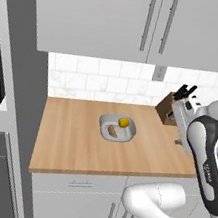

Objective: Take the meat container that has the fish and place it on the second highest rack of the freezer. Then take the vegetable container that has the sweet potato and lemon and place it on the highest rack of the freezer.

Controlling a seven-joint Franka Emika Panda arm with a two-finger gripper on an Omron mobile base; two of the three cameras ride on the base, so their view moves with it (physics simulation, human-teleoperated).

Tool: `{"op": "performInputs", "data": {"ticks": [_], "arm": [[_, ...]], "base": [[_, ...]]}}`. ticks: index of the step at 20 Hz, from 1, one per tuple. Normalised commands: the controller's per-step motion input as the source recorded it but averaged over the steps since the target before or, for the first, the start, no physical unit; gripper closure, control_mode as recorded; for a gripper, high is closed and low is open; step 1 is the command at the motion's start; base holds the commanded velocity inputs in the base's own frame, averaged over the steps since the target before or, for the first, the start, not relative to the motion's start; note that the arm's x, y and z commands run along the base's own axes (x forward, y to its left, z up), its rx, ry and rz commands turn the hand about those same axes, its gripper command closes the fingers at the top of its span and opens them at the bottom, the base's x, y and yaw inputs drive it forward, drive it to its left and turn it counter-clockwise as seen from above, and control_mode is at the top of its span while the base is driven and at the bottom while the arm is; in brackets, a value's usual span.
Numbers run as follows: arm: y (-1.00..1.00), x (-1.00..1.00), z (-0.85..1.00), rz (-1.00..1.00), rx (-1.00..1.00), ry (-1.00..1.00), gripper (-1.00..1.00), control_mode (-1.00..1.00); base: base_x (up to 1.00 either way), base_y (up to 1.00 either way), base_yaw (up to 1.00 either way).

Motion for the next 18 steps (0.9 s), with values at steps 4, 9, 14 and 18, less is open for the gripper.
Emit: {"op": "performInputs", "data": {"ticks": [4, 9, 14, 18], "arm": [[-0.11, 0.74, -0.26, 0.23, 0.00, 0.04, -1.00, -1.00], [-0.36, 0.63, -0.43, 0.21, 0.00, -0.02, -1.00, -1.00], [-0.02, 0.54, -0.23, 0.27, -0.02, 0.00, -1.00, -1.00], [0.00, 0.54, -0.44, 0.27, -0.19, 0.07, -1.00, -1.00]], "base": [[0.00, 0.00, 0.00], [0.00, 0.00, 0.00], [0.00, 0.00, 0.00], [0.00, 0.00, 0.00]]}}
